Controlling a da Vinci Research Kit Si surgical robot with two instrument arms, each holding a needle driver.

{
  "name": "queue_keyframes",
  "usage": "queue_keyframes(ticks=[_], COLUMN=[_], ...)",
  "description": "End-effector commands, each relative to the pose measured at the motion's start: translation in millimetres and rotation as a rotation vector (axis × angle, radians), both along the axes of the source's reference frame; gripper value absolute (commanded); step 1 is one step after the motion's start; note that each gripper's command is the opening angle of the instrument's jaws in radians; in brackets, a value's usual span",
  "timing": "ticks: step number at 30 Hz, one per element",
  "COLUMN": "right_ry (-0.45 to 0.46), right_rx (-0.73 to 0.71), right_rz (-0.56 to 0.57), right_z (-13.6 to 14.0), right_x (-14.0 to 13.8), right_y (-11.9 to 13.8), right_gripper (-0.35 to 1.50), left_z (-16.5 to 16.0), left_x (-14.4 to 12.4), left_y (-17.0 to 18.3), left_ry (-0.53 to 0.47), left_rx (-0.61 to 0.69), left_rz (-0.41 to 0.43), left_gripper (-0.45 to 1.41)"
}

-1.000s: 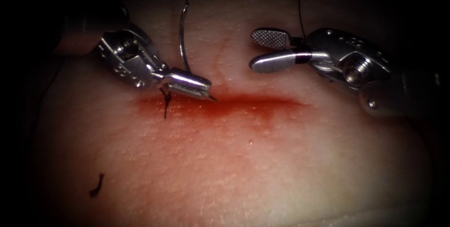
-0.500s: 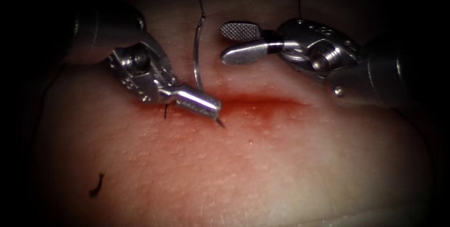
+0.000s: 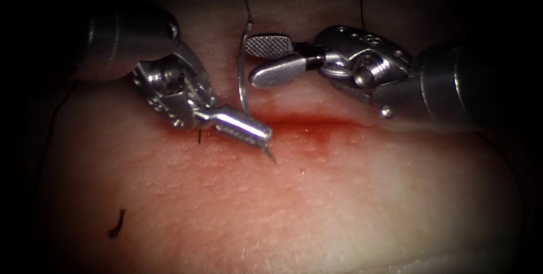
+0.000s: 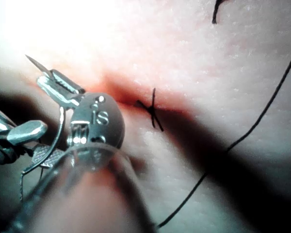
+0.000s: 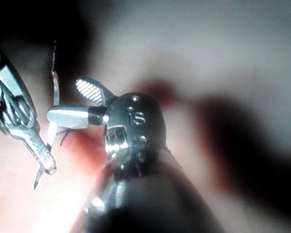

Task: Wound Closure
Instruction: Hand over the needle from the left to the right gripper.

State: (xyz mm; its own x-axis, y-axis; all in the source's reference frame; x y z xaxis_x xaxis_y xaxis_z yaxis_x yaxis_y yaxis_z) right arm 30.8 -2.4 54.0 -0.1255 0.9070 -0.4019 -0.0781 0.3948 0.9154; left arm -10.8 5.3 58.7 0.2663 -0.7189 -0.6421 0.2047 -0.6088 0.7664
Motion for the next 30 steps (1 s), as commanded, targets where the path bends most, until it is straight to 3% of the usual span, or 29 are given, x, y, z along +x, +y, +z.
queue_keyframes(ticks=[1,24,27,30], right_ry=[0.005,0.018,0.019,0.02], right_rx=[-0.002,0.014,0.02,0.025], right_rz=[0.0,0.001,0.001,0.001], right_z=[0.6,0.2,0.2,0.2], right_x=[1.1,2.9,3.0,3.0], right_y=[0.1,-0.4,-0.4,-0.4], right_gripper=[1.08,1.03,0.94,0.57], left_z=[0.4,0.0,-0.1,-0.2], left_x=[-0.5,-0.8,-0.8,-0.9], left_y=[0.3,0.2,0.2,0.2], left_ry=[-0.003,-0.012,-0.013,-0.014], left_rx=[-0.002,-0.003,-0.003,-0.003], left_rz=[0.0,0.006,0.006,0.007], left_gripper=[-0.45,-0.45,-0.45,-0.45])
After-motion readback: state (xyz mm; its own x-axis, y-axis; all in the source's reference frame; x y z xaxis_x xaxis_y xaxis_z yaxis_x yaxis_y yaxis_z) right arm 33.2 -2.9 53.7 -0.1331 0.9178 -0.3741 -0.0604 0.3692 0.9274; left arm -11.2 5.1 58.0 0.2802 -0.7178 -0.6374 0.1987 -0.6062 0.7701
